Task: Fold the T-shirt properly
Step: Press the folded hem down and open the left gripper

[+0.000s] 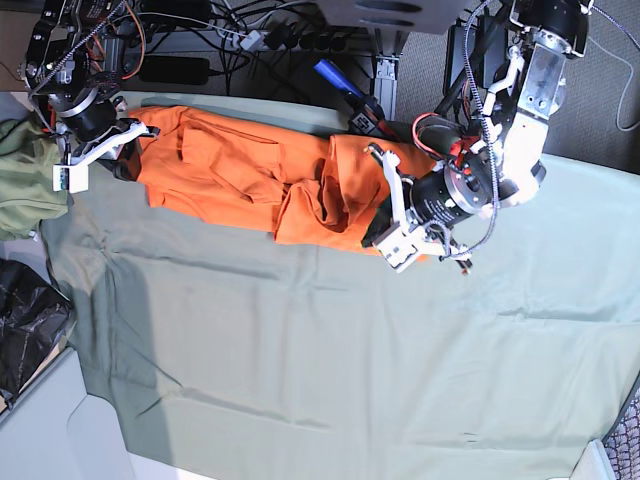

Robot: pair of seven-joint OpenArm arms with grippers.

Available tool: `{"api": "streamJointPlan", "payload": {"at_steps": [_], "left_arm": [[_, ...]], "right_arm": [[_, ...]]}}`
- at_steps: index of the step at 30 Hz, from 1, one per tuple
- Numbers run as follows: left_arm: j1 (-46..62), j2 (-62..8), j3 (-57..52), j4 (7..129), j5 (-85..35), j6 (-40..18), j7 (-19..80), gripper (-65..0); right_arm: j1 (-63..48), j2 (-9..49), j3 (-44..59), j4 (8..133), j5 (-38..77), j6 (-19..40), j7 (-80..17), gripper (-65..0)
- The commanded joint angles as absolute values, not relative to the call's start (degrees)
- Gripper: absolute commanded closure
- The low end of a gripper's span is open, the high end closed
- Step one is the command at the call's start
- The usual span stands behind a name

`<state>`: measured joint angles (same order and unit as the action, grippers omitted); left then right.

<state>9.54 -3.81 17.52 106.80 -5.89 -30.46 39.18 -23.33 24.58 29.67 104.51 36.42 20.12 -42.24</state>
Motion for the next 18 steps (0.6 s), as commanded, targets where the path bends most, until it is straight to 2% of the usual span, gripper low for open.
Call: {"api": "streamJointPlan", "payload": {"at_steps": [1,6,11,17,18], "left_arm": [[9.0,-3.5,18.2,106.3,-6.6,-31.1,37.4,0.0],[9.1,-3.4,22.9,104.2,-6.6,-31.1,37.1,0.0],[9.3,-0.3,28.3,104.2,-6.5,-31.1,37.5,0.0],[9.2,1.2,29.2,105.3,-5.9,-31.1,39.5,0.0],[9.2,1.2,29.2,106.4,-6.2,-31.1,40.8,0.0]], "right_arm": [[-23.2,25.5,30.3,105.3,36.9,23.8,-40.9,0.0],[-23.2,25.5,30.3,105.3,34.3,23.7,-40.5,0.0],[-23.2,25.5,30.3,105.3,33.7,23.7,-39.9,0.0],[-23.2,25.5,30.7,105.3,29.5,23.4,-38.3,0.0],[-23.2,25.5,31.1,105.3,29.4,23.4,-37.5,-2.8]]}}
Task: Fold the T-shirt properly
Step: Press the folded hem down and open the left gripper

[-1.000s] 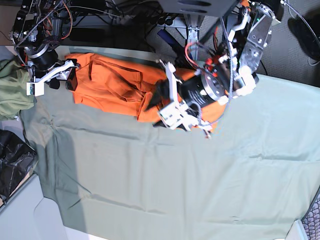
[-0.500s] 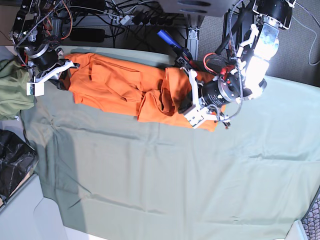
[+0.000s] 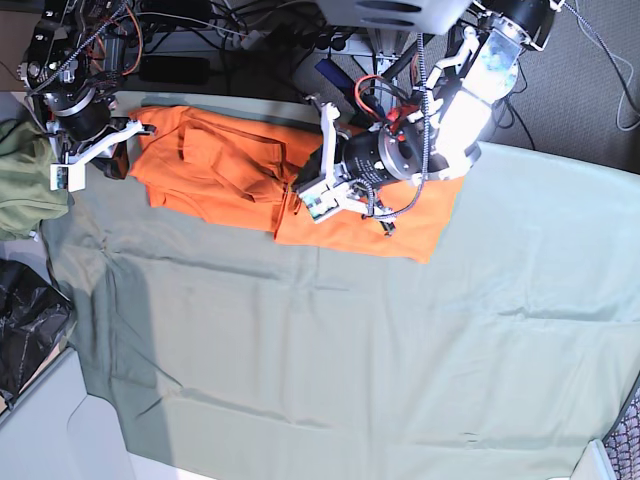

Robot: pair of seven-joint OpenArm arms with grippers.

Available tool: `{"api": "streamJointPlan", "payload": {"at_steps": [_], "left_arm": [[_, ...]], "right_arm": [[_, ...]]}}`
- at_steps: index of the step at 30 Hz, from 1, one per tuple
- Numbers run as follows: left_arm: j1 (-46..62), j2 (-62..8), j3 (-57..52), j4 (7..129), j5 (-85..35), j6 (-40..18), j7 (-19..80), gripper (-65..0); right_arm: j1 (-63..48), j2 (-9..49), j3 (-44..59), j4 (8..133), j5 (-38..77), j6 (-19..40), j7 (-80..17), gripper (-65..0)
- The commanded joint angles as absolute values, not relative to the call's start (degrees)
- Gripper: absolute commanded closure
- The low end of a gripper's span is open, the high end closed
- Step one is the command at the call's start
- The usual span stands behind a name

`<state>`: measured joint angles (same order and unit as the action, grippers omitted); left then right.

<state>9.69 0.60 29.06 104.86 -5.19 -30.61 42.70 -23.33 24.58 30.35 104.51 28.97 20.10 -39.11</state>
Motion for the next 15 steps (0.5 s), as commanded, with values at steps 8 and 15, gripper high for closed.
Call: {"api": "streamJointPlan", "payload": {"at_steps": [8,15], "left_arm": [[11.1,-0.2,29.2,117.5,-10.5,-31.1,43.6,0.0],[11.4,-1.7,29.2,117.5,-10.5,-31.1,43.7,0.0]], "right_arm": [[-23.2,25.5,33.1,104.6,33.1,23.4,-38.2,-44.9],[-23.2,25.5,33.0,96.8,40.6,23.5,-39.7,-44.9]]}}
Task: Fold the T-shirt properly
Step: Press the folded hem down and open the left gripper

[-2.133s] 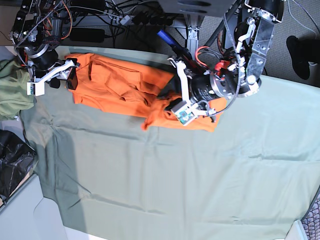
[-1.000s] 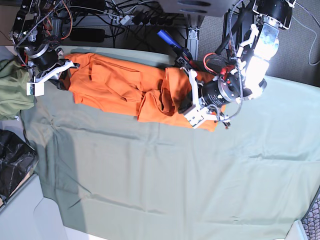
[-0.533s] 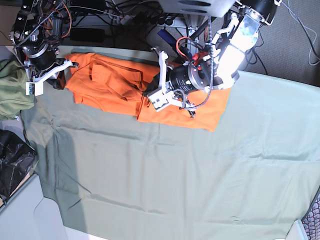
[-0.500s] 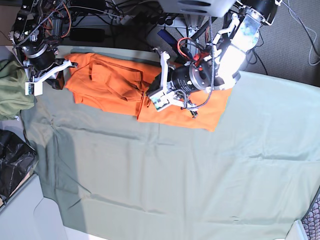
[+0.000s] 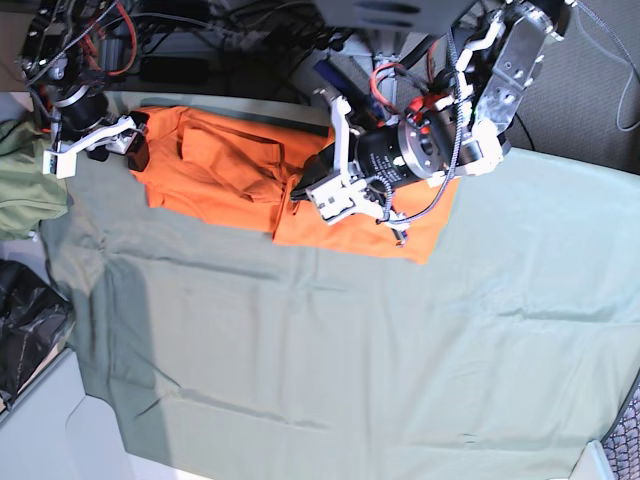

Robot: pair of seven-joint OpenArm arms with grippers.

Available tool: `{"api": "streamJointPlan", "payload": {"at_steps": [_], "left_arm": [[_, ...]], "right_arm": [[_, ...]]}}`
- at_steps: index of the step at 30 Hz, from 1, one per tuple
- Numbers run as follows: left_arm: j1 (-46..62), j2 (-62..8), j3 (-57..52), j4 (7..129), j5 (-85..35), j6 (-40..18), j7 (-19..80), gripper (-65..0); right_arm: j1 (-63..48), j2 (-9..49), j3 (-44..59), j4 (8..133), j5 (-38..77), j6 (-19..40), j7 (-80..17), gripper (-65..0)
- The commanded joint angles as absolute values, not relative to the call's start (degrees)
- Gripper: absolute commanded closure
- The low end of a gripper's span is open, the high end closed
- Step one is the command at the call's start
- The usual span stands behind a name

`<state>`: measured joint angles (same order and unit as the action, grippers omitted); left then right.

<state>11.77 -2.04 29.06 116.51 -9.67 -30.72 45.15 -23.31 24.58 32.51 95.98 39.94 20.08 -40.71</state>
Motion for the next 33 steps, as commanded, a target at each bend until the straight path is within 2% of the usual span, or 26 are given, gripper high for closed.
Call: {"api": "streamJointPlan", "payload": {"at_steps": [1,15,24,30,31,33], "left_arm": [[11.4,-1.9,29.2,117.5,-10.5,-31.1,43.7,0.0],[11.4,-2.1,29.2,117.5,-10.5,-31.1,43.7,0.0],[11.4,-2.1,29.2,117.5,-10.5,-31.1,43.5,0.0],[11.4,-2.1,29.2,117.5,-13.6,-31.1,43.6,0.0],[11.4,-2.1,29.2,117.5,-14.2,-31.1,43.6,0.0],[11.3,-2.1,29.2,117.6,-14.2,-31.1,43.6,0.0]], "right_arm": [[-23.2,25.5,33.0,95.9,41.1,23.8,-39.7,-44.9],[-23.2,25.3,29.0,92.7,44.4,24.1,-40.6,-44.9],[-22.9,21.0,28.6,93.4,45.5,24.9,-40.6,-44.7],[-20.5,20.8,28.4,93.4,45.5,25.4,-41.0,-44.5],[-20.3,20.8,28.4,93.4,45.5,25.4,-41.0,-43.1],[-19.8,20.8,28.4,93.4,45.4,25.4,-41.0,-36.3]]}}
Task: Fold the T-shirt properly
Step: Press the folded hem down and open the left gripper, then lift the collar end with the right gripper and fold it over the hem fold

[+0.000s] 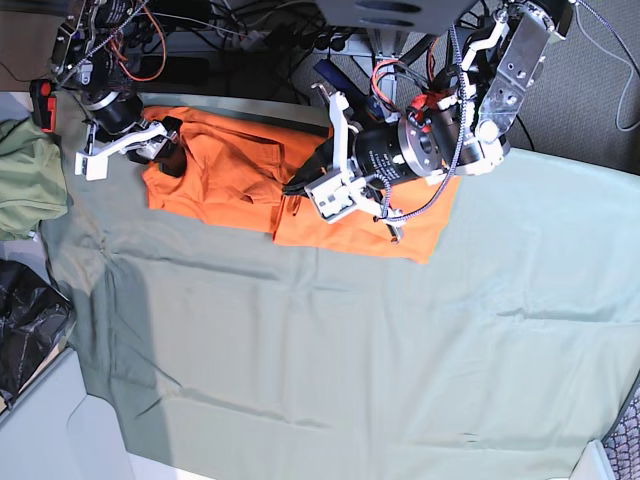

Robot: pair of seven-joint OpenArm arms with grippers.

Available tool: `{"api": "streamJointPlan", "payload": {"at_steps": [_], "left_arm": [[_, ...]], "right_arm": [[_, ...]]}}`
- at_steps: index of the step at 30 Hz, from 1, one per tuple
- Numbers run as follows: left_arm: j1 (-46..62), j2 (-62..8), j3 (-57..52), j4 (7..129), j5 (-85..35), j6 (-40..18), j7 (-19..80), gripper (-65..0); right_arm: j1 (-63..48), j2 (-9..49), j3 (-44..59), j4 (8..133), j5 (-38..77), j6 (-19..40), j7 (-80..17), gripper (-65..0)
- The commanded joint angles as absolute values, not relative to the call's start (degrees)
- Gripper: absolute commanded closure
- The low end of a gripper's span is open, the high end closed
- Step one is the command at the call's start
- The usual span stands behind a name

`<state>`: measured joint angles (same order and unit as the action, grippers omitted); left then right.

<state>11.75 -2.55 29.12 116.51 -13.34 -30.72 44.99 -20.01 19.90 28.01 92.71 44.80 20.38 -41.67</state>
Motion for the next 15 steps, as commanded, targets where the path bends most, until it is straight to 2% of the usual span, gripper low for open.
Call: {"api": "streamJointPlan", "payload": {"at_steps": [1,6,9,15], "left_arm": [[11.2,-2.1,29.2,117.6,-14.2,-31.1,43.5,0.0],[11.1,-2.1,29.2,117.6,-14.2,-31.1,43.5,0.0],[11.1,-2.1,29.2,117.6,-14.2,-31.1,43.5,0.0],[11.1,-2.1,29.2,117.7,-14.6,-31.1,44.0,0.0]], "right_arm": [[-19.7,20.8,28.4,93.4,45.4,25.4,-40.9,-31.8],[-19.7,20.8,28.4,93.4,42.5,25.4,-39.6,-16.4],[-19.7,20.8,28.4,93.4,41.0,25.4,-37.7,0.0],[-19.4,21.3,28.6,93.4,35.4,25.3,-36.2,0.0]]}}
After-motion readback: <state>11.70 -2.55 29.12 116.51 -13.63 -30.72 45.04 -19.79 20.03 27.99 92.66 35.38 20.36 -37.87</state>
